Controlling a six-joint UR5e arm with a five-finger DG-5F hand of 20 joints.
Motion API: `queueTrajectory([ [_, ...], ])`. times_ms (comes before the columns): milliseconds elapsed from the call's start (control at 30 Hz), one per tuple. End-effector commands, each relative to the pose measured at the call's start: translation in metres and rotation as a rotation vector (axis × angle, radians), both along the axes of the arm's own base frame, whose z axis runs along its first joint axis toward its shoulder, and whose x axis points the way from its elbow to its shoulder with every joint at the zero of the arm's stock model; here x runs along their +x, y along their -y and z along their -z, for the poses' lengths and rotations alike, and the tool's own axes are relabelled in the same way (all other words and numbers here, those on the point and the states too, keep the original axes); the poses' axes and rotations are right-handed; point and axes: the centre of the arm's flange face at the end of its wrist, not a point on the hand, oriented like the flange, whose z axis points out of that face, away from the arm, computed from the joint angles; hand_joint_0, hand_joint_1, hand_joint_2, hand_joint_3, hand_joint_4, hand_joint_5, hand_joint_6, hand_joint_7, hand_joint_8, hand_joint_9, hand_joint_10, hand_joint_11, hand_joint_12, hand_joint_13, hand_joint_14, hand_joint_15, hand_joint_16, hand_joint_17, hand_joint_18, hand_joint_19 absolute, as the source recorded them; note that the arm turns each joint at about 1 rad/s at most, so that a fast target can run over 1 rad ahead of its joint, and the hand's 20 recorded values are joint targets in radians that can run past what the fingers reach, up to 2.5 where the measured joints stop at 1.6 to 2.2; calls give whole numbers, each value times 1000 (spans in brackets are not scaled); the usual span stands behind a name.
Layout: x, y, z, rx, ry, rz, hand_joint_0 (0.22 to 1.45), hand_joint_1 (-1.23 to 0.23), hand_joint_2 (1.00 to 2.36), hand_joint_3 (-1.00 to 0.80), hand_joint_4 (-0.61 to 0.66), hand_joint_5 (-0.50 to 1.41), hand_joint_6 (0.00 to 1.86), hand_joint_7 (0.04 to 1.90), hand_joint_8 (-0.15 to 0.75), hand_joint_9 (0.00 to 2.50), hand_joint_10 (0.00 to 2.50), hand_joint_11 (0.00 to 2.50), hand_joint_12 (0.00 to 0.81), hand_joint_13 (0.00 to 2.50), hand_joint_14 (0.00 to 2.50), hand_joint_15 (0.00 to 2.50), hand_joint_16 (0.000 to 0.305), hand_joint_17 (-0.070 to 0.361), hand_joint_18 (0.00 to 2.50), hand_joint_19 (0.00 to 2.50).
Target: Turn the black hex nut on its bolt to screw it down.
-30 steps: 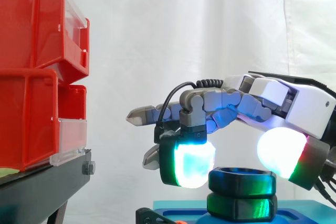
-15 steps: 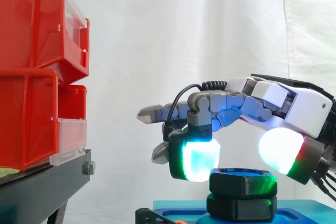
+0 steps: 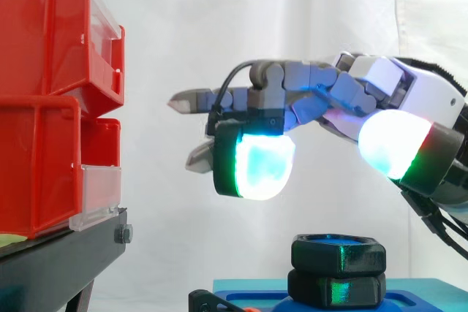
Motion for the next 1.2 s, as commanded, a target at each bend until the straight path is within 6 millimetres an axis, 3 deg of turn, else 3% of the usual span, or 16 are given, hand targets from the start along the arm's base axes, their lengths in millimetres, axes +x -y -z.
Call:
queueTrajectory([
  [0, 3, -12, -1, 2, 3, 1, 458, -46, 1000, -500, 181, -32, 502, 1507, 202, 812, 1, 0, 350, 506, 0, 0, 53, 119, 578, 566],
  [400, 2, -40, 15, 13, -66, 14, 436, -162, 1000, -500, 219, -61, 504, 1289, 212, 794, 1, 0, 361, 502, 0, 0, 55, 124, 583, 558],
  [1167, -4, -37, 26, 11, -88, 23, 456, -296, 1000, -500, 226, -67, 504, 1266, 192, 782, 0, 10, 349, 495, 0, 0, 53, 118, 573, 555],
])
